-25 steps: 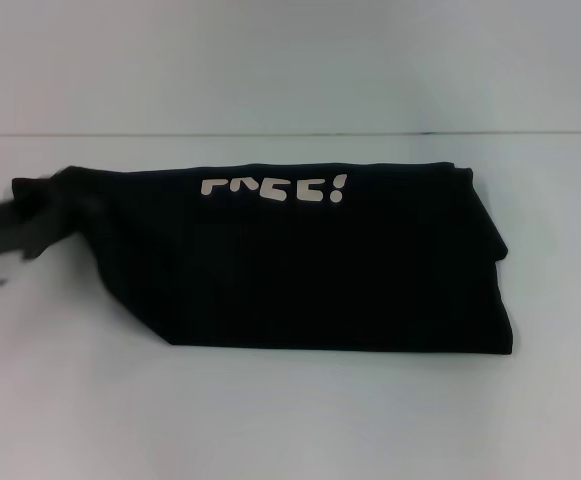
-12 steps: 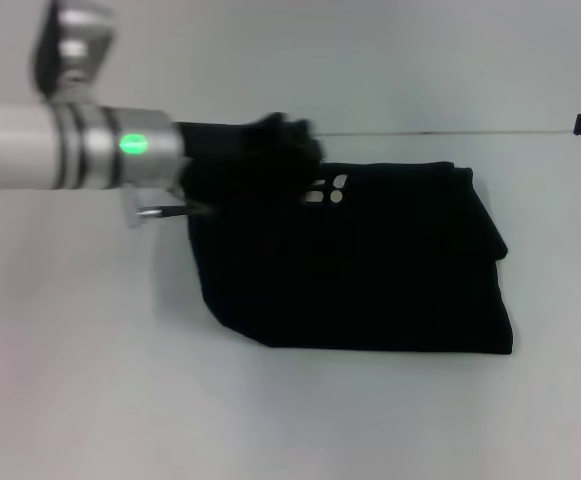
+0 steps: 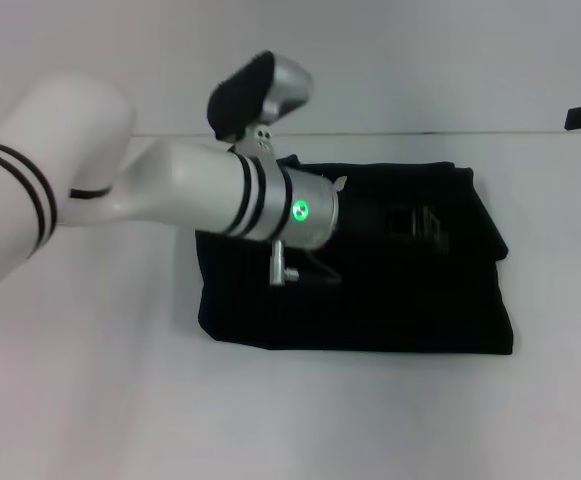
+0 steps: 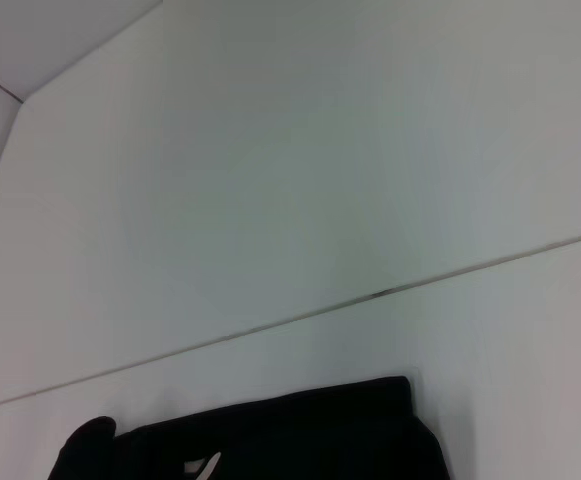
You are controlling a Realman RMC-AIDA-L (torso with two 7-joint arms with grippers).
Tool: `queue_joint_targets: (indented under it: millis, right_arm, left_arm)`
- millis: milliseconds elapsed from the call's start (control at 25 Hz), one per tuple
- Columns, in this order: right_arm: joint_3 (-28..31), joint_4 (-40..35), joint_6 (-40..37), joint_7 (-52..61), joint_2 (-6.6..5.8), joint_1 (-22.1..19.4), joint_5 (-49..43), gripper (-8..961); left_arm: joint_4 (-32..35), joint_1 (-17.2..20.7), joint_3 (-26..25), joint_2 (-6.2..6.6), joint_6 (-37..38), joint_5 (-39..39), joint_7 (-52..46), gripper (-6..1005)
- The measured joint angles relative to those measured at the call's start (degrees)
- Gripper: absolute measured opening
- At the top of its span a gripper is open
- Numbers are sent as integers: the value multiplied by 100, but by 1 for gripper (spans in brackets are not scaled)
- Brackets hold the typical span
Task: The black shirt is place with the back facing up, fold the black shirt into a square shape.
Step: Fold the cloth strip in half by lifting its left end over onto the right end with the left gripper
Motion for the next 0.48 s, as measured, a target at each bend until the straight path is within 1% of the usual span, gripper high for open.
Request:
queue_joint_targets:
  millis: [120,240,360,480]
  right_arm:
    - [-2,1,11,0,12,0,-2,808]
    - [-10,16,16,0,17,0,-8,809]
    - [-11,17,-3,1,17,-1,-9,809]
    - [-11,9,-51,34,3,36,-20,809]
  left_arm:
    - [-127,-22,348,-3,-110,-40,34,58]
    - [17,149,440,23,-57,-55,-9,60]
    - [437,564,421,71,115,-86,-140,61]
    - [1184,1133,356,87,522,-99,-211,63]
